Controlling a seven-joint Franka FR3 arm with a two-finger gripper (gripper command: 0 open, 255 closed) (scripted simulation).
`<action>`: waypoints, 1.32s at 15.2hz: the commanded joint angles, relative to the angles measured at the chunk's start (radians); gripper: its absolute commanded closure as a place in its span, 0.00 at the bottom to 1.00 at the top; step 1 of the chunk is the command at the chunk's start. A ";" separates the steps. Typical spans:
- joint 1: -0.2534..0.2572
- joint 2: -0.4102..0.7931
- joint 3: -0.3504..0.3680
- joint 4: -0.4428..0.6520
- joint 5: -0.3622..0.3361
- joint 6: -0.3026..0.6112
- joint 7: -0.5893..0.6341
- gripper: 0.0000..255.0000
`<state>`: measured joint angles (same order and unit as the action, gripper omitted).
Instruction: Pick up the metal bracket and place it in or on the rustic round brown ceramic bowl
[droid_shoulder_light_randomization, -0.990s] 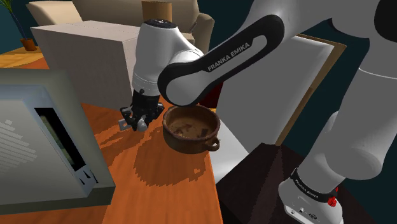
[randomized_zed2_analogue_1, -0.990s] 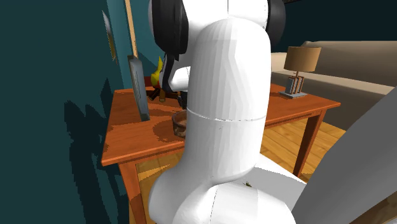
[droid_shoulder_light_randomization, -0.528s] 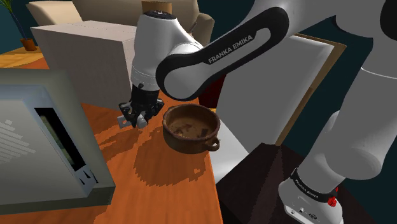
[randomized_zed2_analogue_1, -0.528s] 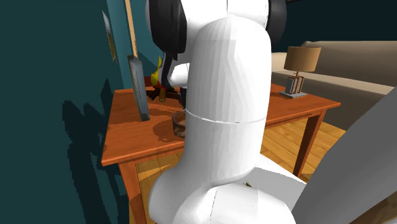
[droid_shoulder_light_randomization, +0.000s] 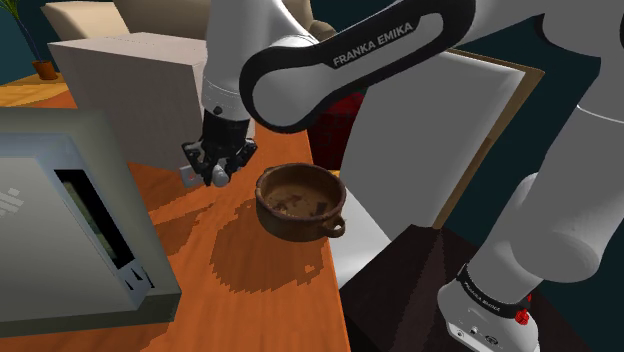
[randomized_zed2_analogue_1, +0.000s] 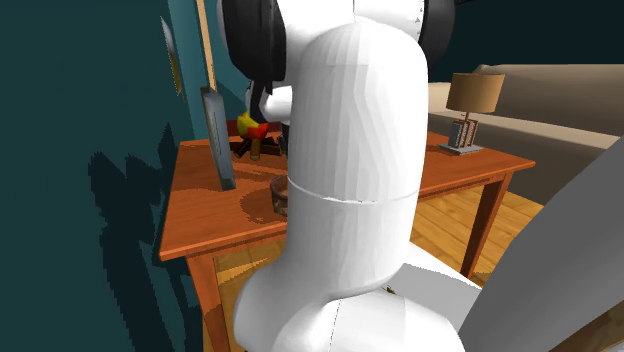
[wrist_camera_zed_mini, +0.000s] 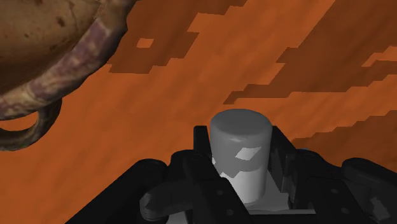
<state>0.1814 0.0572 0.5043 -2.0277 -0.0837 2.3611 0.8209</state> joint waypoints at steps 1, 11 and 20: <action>-0.001 -0.008 0.000 0.019 0.008 -0.026 -0.007 1.00; -0.004 -0.045 0.000 0.116 0.038 -0.155 -0.030 1.00; -0.015 -0.195 -0.020 0.036 0.131 -0.207 -0.097 1.00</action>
<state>0.1689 -0.0886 0.4918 -1.9376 0.0175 2.1442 0.7455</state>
